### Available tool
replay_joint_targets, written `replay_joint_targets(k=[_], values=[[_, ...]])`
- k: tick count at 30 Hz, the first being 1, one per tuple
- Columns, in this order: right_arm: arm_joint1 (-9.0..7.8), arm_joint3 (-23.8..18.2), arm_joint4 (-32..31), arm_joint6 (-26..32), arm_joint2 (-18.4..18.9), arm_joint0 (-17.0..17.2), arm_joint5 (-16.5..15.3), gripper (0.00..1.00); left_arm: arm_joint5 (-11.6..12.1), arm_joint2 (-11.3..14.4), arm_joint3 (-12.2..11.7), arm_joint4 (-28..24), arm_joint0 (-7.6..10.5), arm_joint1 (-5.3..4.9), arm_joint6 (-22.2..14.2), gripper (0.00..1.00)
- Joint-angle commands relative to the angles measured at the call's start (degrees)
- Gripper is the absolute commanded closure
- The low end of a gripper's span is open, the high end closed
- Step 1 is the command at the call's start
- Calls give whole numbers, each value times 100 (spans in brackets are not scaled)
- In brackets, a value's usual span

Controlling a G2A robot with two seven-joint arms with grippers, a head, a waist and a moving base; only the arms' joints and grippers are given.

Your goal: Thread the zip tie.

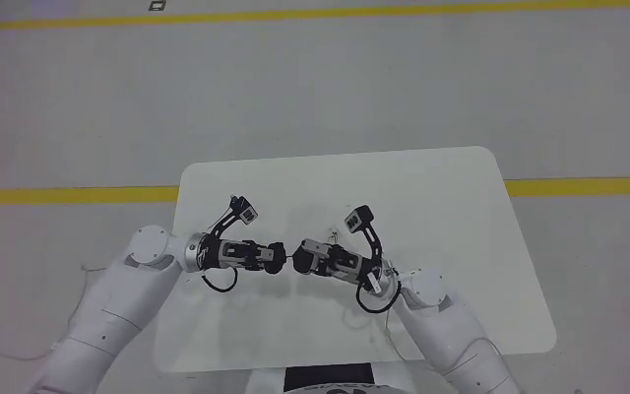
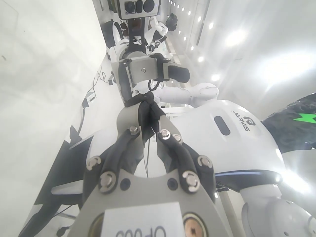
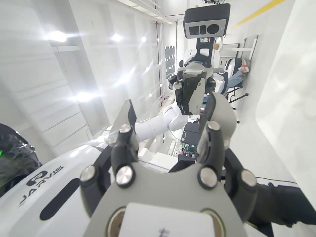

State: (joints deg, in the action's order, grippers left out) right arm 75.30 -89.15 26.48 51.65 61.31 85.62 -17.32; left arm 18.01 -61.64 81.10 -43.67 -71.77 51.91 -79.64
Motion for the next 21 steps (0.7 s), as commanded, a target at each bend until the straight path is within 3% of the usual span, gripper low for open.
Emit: replay_joint_targets(k=[1, 16, 21], values=[[-2, 27, -4, 13, -40, -19, -9, 75, 0, 0, 0, 0, 0, 0, 0, 100], [-44, 190, 5, 25, -192, -114, -46, 94, 0, 0, 0, 0, 0, 0, 0, 100], [-59, 206, 10, 12, -221, -131, -46, 95, 0, 0, 0, 0, 0, 0, 0, 100]])
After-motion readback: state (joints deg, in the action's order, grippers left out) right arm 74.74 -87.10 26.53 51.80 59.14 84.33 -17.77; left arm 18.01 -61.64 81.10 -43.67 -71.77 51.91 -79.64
